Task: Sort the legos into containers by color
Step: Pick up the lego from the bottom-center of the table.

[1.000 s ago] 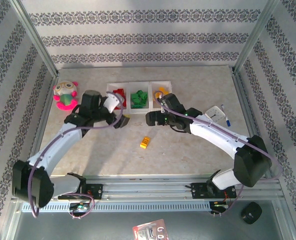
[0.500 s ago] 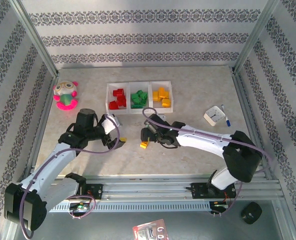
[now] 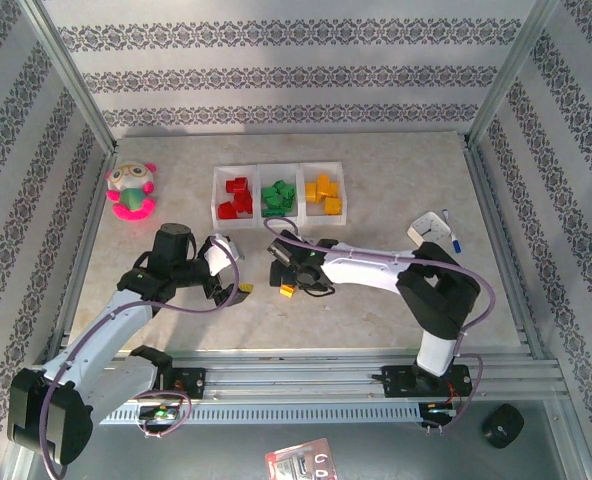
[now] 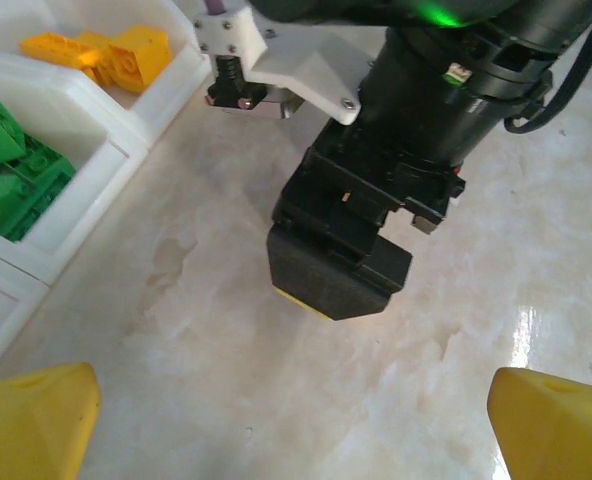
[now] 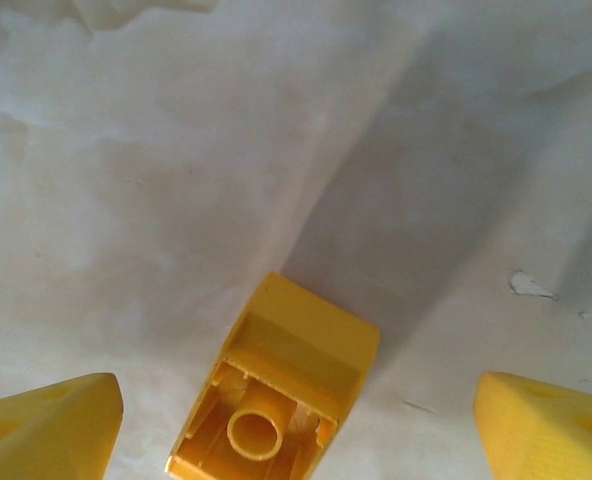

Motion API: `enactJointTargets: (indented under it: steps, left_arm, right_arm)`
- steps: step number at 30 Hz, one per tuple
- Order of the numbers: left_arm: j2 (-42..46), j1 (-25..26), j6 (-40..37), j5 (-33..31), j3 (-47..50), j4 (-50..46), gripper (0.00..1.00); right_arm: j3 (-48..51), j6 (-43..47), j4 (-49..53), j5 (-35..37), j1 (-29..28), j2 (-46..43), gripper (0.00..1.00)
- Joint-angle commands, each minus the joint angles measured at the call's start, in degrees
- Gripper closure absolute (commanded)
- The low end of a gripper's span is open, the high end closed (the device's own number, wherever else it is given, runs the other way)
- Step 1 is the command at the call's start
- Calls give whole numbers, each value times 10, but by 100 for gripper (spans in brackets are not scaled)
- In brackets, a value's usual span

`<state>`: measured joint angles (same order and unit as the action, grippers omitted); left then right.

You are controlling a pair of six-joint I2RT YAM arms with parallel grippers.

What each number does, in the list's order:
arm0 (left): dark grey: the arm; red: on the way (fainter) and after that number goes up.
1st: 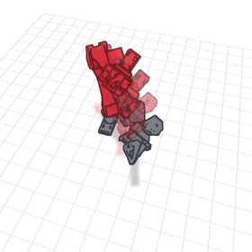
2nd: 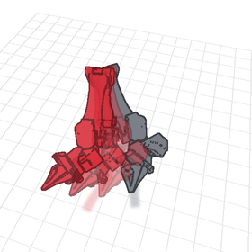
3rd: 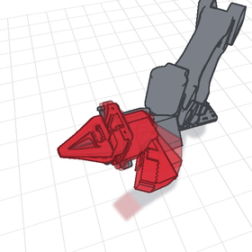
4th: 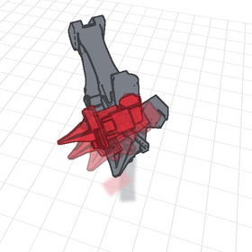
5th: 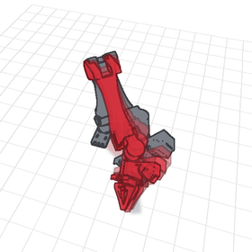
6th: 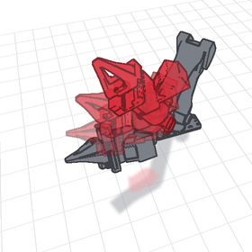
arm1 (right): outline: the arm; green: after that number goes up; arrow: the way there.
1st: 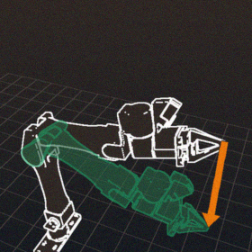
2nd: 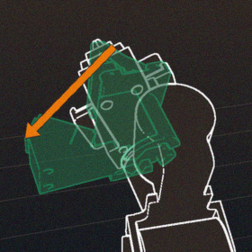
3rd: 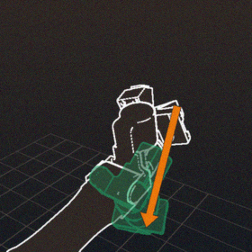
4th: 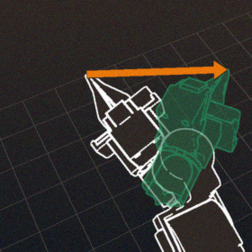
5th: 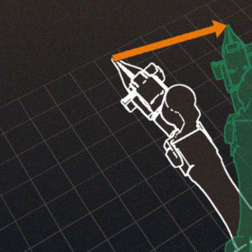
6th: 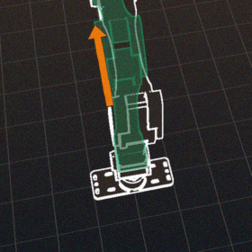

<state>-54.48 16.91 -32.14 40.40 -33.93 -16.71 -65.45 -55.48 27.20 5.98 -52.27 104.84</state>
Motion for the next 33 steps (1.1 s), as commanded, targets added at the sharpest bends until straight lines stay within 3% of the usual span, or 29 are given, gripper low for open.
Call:
enactJointTargets:
  steps: [1,10,21,33]
  left_arm:
    - [5,6,-9,25,-3,8,1]
    - [6,7,-7,33,6,23,1]
    - [28,7,-6,28,19,12,1]
    - [17,8,6,25,24,36,1]
  right_arm:
    - [-29,-15,53,-4,-4,19,14]
    - [1,-42,82,14,-2,-8,48]
    - [-1,-23,85,13,3,-11,74]
    - [9,-7,108,45,31,-75,84]
